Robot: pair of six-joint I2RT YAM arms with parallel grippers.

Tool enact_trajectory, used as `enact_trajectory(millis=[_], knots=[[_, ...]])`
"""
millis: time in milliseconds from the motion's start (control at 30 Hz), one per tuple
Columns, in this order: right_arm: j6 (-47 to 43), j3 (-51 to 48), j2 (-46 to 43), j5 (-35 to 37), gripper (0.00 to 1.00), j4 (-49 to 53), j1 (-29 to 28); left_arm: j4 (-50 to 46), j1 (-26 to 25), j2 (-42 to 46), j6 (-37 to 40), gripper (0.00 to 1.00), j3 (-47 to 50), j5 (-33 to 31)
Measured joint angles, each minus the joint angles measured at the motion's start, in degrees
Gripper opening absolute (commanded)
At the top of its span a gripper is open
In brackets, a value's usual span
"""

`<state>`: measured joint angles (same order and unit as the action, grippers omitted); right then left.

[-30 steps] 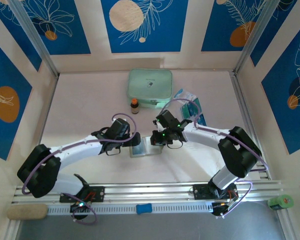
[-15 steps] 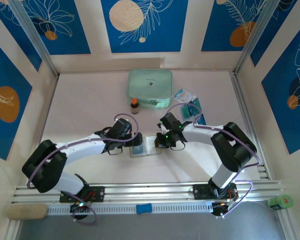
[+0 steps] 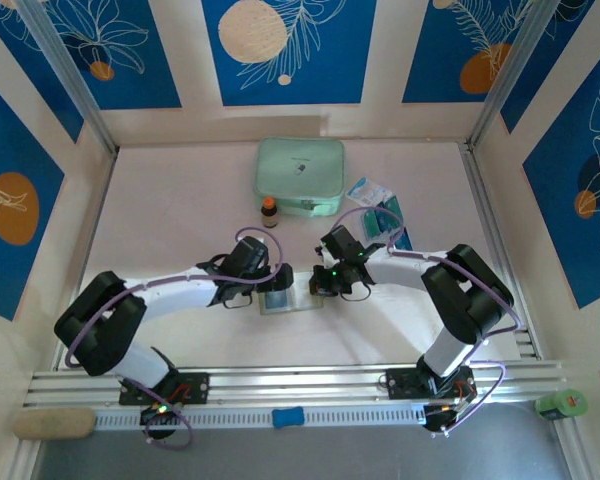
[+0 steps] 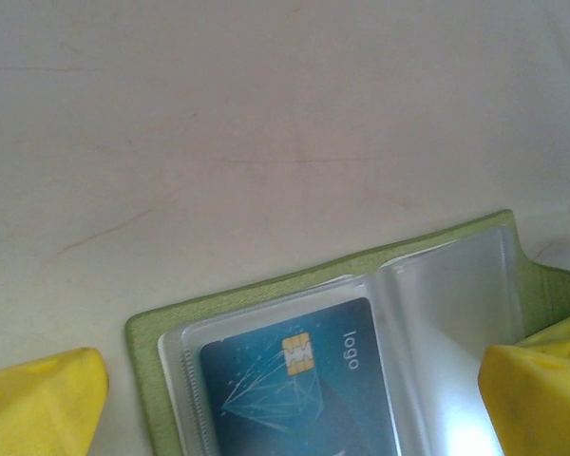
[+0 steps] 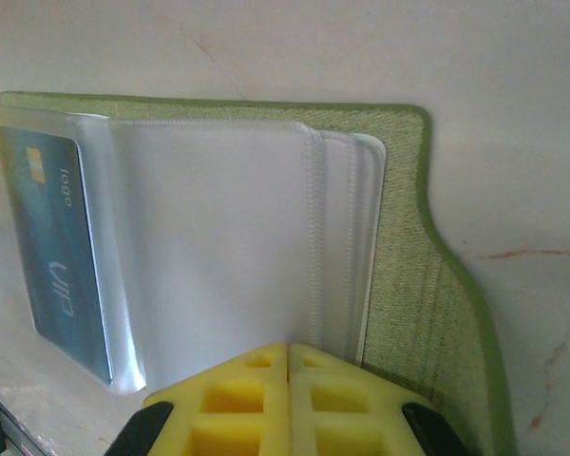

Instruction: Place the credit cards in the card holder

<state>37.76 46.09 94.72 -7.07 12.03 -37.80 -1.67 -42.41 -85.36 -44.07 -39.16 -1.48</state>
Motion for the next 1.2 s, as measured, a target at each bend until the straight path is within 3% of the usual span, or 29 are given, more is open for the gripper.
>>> enact_trajectory(millis=[900,1200], knots=[[0.2,-0.2,0.0,0.0,0.00,-0.5,0.0,-0.6,-0.9,-3.0,-0.7,1.00,-2.3,-0.3],[0.2,-0.2,0.0,0.0,0.00,-0.6,0.0,8.0,-1.5,1.2,-3.3,1.00,-0.6,3.3]])
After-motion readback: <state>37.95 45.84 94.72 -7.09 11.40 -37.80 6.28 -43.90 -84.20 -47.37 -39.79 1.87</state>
